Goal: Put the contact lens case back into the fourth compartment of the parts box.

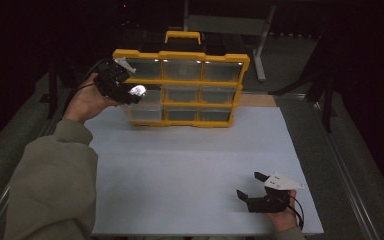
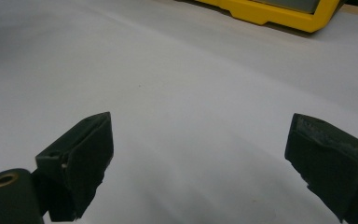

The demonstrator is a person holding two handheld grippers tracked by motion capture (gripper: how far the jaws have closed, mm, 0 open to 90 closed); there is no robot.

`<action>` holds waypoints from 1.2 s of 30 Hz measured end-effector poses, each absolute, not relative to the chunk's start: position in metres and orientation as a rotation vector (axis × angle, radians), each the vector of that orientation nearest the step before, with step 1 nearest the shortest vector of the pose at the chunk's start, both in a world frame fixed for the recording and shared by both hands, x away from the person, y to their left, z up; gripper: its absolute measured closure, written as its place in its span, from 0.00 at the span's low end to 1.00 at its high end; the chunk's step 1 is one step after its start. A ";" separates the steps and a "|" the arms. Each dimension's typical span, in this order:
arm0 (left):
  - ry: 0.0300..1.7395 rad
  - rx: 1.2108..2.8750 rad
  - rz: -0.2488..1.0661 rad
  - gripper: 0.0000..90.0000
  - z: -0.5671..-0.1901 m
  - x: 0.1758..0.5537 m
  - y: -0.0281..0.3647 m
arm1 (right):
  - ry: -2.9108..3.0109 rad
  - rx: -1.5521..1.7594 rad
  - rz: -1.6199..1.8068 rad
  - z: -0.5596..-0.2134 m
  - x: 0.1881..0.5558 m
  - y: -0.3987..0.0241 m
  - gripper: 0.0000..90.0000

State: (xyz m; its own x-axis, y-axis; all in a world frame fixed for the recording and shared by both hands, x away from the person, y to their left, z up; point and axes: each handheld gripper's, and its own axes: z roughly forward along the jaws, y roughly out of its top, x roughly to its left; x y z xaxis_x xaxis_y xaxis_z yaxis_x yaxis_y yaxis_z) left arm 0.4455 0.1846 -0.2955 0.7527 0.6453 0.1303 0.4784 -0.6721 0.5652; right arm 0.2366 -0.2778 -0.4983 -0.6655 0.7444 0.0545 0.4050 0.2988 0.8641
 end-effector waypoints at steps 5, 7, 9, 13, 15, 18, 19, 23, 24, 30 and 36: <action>0.878 2.446 0.444 0.55 -0.299 0.449 0.184 | 2.215 1.029 1.314 -0.498 0.237 -0.278 0.08; 0.898 2.439 0.447 0.55 -0.300 0.450 0.184 | 2.215 1.030 1.315 -0.498 0.237 -0.278 0.08; 0.902 2.430 0.437 0.55 -0.301 0.451 0.185 | 2.214 1.031 1.317 -0.498 0.236 -0.278 0.08; 0.902 2.432 0.435 0.55 -0.303 0.451 0.185 | 2.214 1.027 1.316 -0.498 0.236 -0.278 0.08; 0.907 2.420 0.436 0.55 -0.304 0.452 0.185 | 2.215 1.024 1.314 -0.498 0.236 -0.278 0.08; 0.911 2.417 0.427 0.54 -0.306 0.453 0.184 | 2.215 1.025 1.314 -0.498 0.236 -0.278 0.08; 0.912 2.415 0.423 0.54 -0.307 0.453 0.184 | 2.214 1.027 1.316 -0.498 0.236 -0.278 0.08; 0.916 2.416 0.460 0.27 -0.309 0.451 0.182 | 2.213 1.025 1.317 -0.498 0.236 -0.278 0.08; 0.922 2.421 0.470 0.20 -0.309 0.451 0.182 | 2.214 1.024 1.317 -0.498 0.236 -0.278 0.08; 0.953 2.380 0.462 0.06 -0.312 0.449 0.190 | 2.213 1.024 1.317 -0.498 0.236 -0.278 0.08; 0.967 2.344 0.465 0.00 -0.315 0.442 0.202 | 2.213 1.024 1.317 -0.498 0.236 -0.278 0.08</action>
State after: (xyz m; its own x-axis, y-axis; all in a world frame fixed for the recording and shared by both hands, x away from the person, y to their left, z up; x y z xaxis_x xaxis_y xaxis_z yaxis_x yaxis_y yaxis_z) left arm 0.4420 0.2022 -0.3145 0.6801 0.7259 0.1024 0.5333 -0.5857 0.6103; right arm 0.2362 -0.2778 -0.4979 -0.6686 0.7419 0.0500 0.3980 0.3002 0.8669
